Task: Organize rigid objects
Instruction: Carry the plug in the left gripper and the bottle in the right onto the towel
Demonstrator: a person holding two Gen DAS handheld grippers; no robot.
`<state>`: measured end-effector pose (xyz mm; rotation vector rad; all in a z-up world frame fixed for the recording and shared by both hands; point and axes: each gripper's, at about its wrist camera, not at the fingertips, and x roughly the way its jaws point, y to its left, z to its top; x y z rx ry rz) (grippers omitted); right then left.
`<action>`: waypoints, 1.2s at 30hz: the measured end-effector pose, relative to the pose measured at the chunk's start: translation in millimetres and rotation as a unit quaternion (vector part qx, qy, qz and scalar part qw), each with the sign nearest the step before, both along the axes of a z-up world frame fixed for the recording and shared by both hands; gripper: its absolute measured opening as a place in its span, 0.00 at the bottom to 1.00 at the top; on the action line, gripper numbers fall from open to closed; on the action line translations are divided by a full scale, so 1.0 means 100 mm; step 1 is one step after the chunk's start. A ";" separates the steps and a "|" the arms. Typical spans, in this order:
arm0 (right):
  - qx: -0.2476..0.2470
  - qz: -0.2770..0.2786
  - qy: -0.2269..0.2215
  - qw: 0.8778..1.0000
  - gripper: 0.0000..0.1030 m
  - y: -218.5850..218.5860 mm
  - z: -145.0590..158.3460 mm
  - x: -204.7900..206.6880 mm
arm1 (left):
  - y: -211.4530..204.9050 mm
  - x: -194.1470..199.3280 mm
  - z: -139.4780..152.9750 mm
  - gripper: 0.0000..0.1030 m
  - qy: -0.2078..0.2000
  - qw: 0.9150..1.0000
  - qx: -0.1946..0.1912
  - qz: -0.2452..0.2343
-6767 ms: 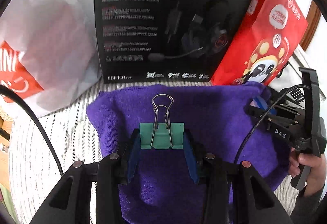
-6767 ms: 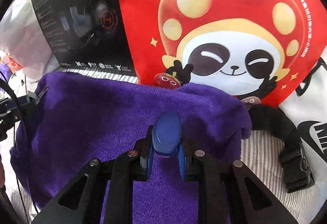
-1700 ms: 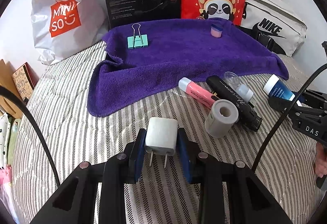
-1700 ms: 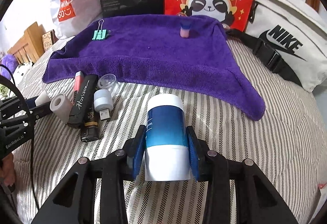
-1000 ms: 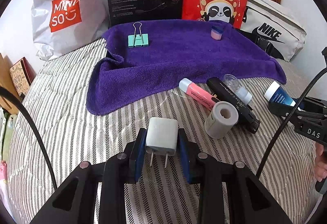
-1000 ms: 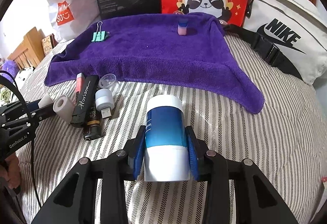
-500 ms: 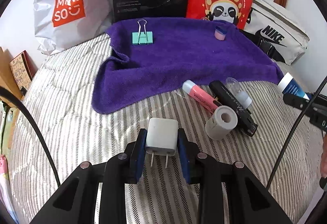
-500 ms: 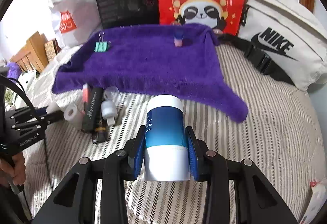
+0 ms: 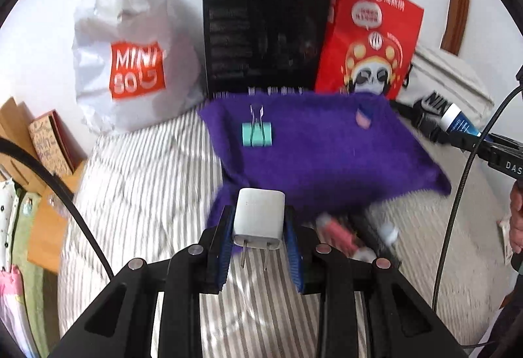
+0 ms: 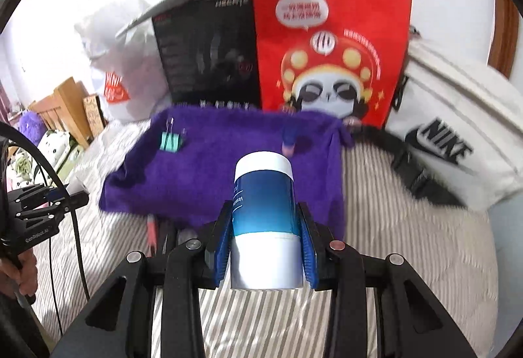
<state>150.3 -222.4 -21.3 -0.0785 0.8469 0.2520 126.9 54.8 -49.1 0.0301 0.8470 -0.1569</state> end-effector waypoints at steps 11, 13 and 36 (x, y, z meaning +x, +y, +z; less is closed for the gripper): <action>-0.005 -0.006 0.005 1.000 0.36 -0.04 0.06 0.77 | 0.04 0.73 0.14 0.27 0.003 1.000 -0.017 0.000; -0.016 -0.003 0.015 1.000 0.36 -0.03 -0.01 0.90 | 0.02 0.87 0.11 0.27 0.009 1.000 -0.016 -0.007; -0.041 -0.028 0.128 0.990 0.36 -0.14 -0.87 1.48 | 0.05 1.37 -0.41 0.27 0.067 0.998 0.002 -0.017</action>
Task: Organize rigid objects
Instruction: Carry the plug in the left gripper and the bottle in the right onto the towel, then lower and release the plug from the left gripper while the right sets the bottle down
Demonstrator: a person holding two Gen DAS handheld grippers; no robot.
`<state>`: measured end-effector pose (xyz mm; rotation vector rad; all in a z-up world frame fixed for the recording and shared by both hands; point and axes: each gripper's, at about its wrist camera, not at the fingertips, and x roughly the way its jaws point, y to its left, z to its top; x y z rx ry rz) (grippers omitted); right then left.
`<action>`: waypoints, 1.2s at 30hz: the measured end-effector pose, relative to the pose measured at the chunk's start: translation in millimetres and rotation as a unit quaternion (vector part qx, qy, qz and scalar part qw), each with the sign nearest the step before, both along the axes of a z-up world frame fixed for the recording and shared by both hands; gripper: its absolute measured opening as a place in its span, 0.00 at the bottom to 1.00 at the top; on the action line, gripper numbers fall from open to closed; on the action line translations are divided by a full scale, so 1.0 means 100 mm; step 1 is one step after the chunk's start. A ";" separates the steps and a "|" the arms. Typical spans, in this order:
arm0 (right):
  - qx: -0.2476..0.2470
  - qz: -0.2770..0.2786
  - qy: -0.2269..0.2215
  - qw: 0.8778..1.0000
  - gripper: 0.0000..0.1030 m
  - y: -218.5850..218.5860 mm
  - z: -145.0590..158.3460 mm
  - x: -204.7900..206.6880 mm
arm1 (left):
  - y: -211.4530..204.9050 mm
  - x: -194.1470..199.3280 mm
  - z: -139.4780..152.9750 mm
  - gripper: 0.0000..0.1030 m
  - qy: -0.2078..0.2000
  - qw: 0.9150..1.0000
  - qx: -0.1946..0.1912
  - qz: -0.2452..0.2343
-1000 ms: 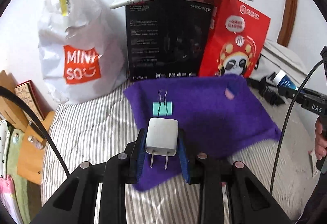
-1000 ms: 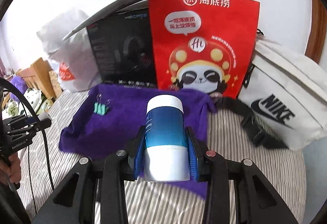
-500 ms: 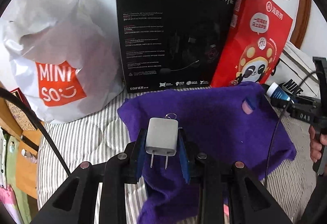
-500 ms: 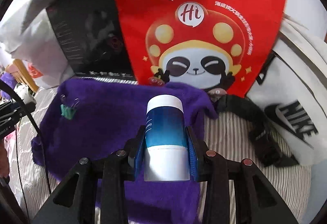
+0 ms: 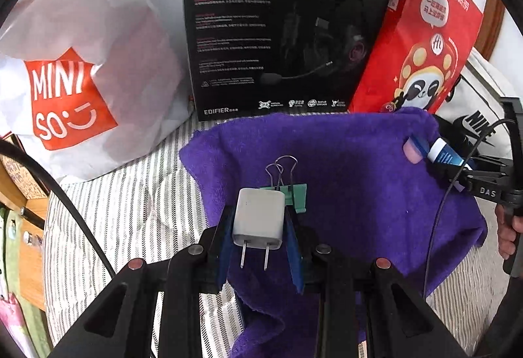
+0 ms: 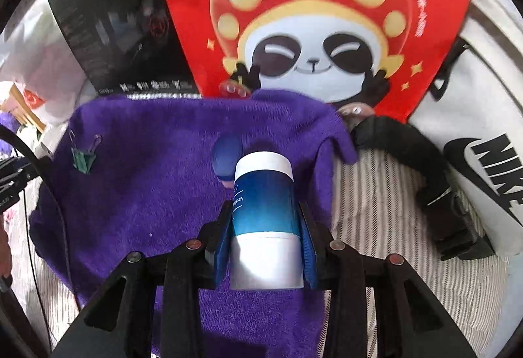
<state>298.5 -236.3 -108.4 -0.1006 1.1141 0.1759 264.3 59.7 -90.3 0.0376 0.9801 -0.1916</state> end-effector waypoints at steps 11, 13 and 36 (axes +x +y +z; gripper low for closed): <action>0.000 -0.002 0.018 1.000 0.36 0.07 -0.17 0.04 | -0.17 0.03 -0.14 0.27 0.017 1.000 0.015 -0.019; -0.002 -0.001 0.018 1.000 0.36 0.07 -0.18 0.04 | -0.19 0.03 -0.17 0.27 0.020 0.999 0.019 -0.022; -0.019 0.051 0.011 0.998 0.36 0.14 -0.25 -0.01 | -0.38 0.07 -0.43 0.27 0.039 0.997 0.043 -0.048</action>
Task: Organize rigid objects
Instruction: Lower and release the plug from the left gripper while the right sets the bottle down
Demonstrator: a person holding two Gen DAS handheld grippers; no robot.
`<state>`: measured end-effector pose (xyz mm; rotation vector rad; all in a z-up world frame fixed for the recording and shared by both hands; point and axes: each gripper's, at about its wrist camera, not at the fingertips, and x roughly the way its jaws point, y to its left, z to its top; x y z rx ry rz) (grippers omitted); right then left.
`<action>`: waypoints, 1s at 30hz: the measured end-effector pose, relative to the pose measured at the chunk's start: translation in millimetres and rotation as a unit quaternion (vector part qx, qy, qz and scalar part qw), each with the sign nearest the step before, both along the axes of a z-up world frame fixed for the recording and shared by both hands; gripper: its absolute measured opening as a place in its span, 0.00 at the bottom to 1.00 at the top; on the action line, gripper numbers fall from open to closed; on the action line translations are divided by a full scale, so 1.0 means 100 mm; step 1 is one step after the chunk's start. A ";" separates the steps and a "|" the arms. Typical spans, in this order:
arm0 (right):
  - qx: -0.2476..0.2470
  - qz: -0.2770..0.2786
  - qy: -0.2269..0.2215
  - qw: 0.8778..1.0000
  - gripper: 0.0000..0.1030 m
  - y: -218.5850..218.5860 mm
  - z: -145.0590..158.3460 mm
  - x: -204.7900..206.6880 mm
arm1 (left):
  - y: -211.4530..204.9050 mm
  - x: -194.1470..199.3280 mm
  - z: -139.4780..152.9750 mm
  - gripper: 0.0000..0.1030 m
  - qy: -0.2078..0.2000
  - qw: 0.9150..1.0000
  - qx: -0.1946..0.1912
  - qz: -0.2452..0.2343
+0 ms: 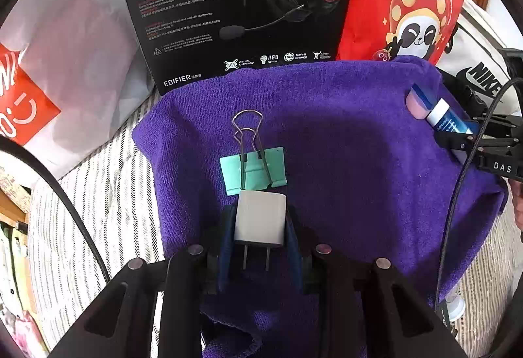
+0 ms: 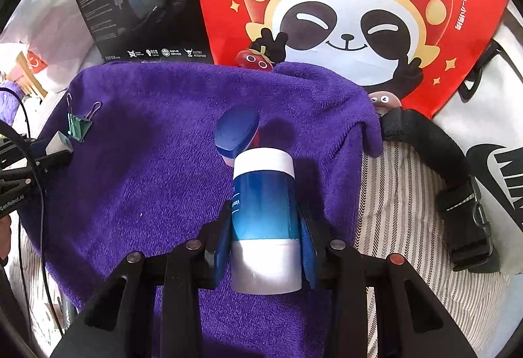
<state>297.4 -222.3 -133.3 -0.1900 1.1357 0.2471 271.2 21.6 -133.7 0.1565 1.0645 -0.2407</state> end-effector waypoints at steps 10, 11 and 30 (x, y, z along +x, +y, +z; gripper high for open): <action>0.000 0.018 0.014 1.000 0.38 0.02 0.00 -0.03 | -0.01 0.01 0.00 0.29 0.006 1.000 0.006 -0.005; 0.000 0.022 0.020 1.000 0.39 0.03 0.01 -0.04 | -0.01 0.02 0.00 0.30 0.007 1.000 0.007 -0.006; 0.022 0.038 -0.010 0.999 0.40 -0.14 0.56 -0.27 | -0.15 -0.19 0.19 0.51 0.006 0.999 0.037 -0.011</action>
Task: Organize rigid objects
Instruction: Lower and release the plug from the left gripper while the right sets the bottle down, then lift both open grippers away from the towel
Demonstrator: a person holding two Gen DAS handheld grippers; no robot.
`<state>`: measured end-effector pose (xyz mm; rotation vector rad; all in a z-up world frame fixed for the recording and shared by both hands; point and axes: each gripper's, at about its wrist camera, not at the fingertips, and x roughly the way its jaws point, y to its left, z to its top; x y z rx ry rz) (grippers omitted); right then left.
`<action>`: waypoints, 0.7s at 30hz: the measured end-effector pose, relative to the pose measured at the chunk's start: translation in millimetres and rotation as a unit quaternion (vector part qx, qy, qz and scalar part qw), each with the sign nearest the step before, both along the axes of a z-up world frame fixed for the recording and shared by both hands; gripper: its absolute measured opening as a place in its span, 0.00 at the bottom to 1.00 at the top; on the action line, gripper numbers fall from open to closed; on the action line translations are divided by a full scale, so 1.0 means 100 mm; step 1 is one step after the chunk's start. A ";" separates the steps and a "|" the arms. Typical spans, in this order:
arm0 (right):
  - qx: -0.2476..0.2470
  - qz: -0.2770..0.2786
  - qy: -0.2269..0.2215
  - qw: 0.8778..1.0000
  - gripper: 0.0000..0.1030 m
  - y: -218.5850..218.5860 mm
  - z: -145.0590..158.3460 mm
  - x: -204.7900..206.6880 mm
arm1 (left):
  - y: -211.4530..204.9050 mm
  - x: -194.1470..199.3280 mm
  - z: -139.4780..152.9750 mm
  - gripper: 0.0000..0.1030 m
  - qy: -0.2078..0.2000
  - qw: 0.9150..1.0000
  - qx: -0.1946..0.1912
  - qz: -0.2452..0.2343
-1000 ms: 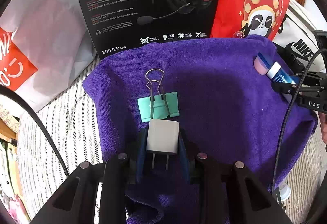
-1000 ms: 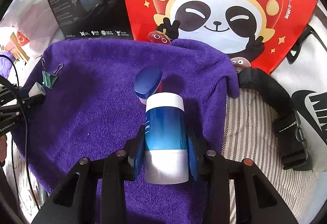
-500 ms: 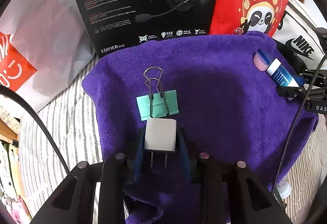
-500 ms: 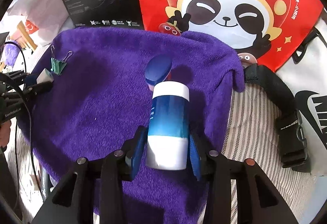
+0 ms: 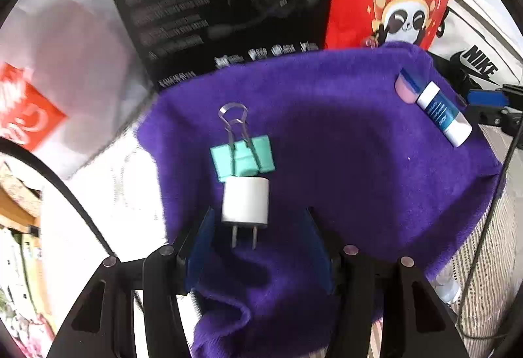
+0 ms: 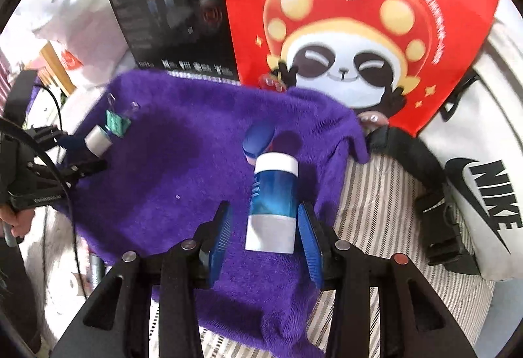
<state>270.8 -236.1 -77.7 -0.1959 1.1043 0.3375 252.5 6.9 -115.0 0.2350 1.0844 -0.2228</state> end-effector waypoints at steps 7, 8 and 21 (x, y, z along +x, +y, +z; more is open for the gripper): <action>0.040 0.015 -0.038 0.998 0.45 0.09 0.38 -0.16 | -0.02 -0.54 0.40 0.51 -0.024 0.999 -0.032 -0.014; 0.041 0.014 -0.043 0.998 0.45 0.10 0.43 -0.19 | -0.03 -0.62 0.44 0.51 -0.025 0.999 -0.035 -0.019; 0.070 -0.014 -0.086 0.994 0.45 0.06 0.61 -1.22 | -0.13 -1.47 0.22 0.51 -0.032 0.993 -0.084 -0.078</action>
